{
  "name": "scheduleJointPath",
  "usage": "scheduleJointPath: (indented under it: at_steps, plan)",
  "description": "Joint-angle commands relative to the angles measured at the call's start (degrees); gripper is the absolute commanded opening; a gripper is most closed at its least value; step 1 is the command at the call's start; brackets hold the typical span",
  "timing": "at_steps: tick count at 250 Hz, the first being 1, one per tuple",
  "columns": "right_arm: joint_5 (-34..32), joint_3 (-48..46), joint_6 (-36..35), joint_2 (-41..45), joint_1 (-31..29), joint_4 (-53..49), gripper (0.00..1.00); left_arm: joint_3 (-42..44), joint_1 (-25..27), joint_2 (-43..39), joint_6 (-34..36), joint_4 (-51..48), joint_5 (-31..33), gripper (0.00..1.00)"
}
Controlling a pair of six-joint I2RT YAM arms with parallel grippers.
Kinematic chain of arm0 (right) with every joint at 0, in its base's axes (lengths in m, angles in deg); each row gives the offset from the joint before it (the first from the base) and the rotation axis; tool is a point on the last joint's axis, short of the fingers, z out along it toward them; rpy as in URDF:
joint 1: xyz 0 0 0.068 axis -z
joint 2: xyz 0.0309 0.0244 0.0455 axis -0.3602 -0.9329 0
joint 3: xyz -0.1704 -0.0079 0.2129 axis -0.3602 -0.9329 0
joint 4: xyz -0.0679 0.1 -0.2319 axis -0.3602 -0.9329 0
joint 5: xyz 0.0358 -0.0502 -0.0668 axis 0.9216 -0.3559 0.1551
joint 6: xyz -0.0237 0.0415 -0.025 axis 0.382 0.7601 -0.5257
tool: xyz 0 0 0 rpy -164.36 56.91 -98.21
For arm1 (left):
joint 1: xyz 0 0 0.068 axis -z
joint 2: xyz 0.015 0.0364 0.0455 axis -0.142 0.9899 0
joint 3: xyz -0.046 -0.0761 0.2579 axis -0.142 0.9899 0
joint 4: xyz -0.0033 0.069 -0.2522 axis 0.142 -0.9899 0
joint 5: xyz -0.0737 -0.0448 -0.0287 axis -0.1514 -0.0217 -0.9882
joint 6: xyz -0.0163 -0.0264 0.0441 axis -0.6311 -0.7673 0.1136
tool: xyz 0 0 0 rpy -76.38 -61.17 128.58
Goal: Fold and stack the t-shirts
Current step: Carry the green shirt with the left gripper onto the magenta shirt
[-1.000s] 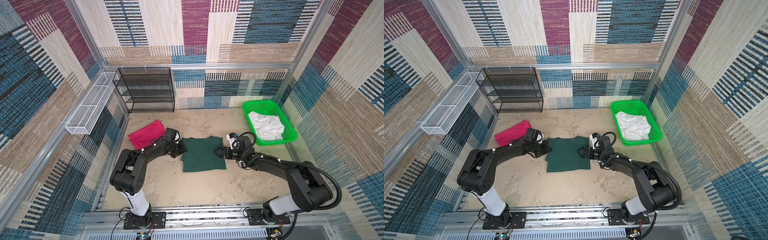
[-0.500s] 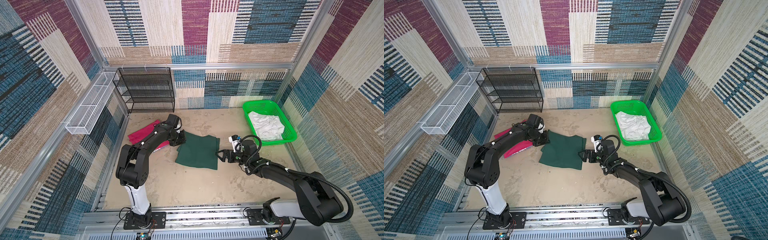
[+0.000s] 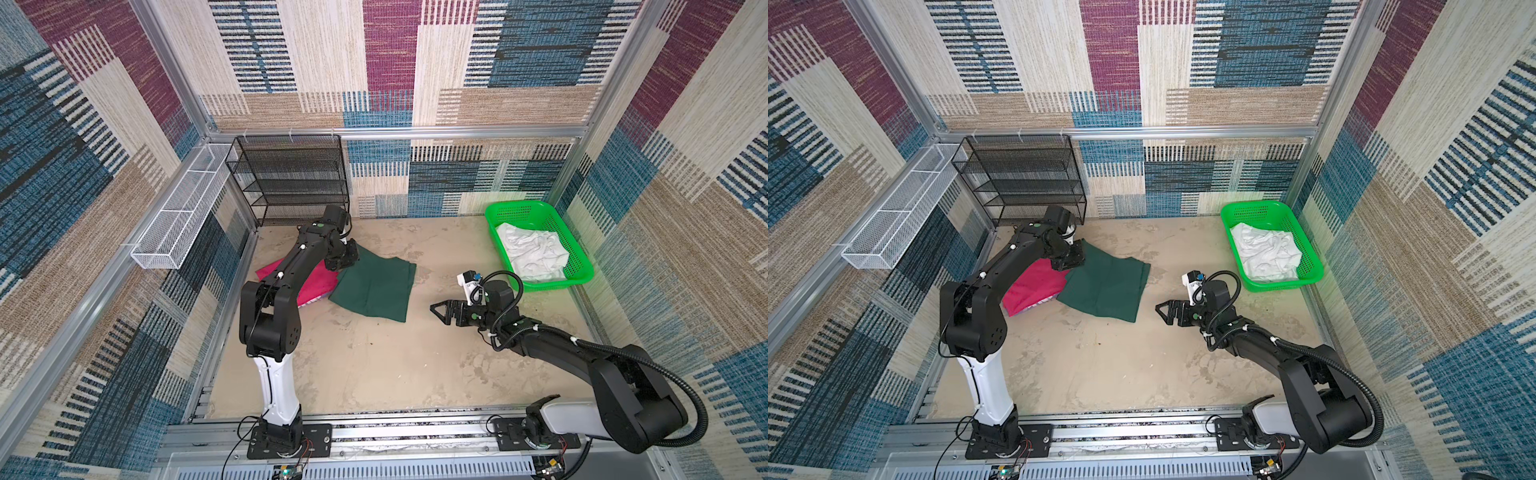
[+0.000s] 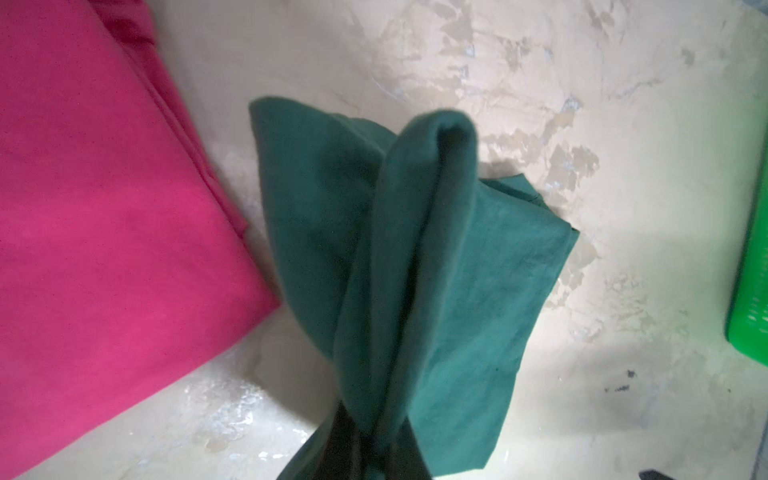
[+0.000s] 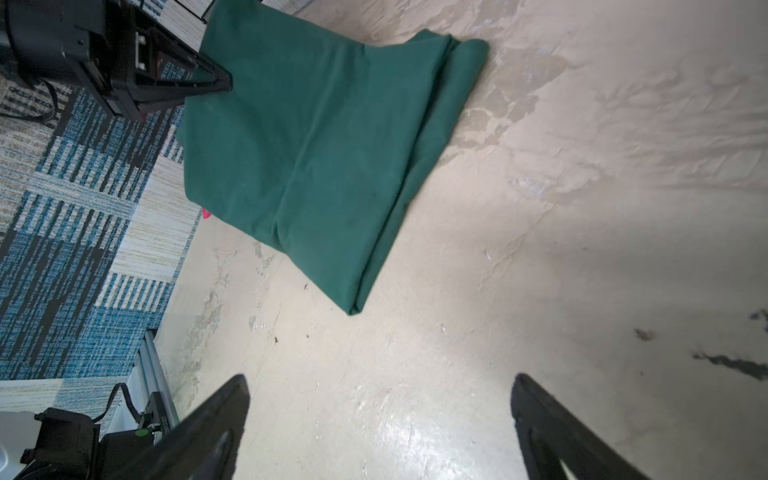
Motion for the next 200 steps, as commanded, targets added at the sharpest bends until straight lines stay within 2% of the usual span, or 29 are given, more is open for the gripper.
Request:
scheduleJointPath:
  at_steps: [1,94,200]
  plan:
    - [0.98,-0.31,0.49,0.19,-0.01,0.93,0.99,-3.86,-0.92,1.65,0.43,-2.14,1.34,0.0]
    - [1.52,-0.85,0.98,0.15,-0.01,1.5,0.99,-17.33,-4.62,6.37,-1.39,-7.91,1.86,0.0]
    - [3.78,-1.1,1.97,-2.21,-0.01,3.93,0.99,-23.25,-8.21,5.83,-0.88,-11.87,2.48,0.0]
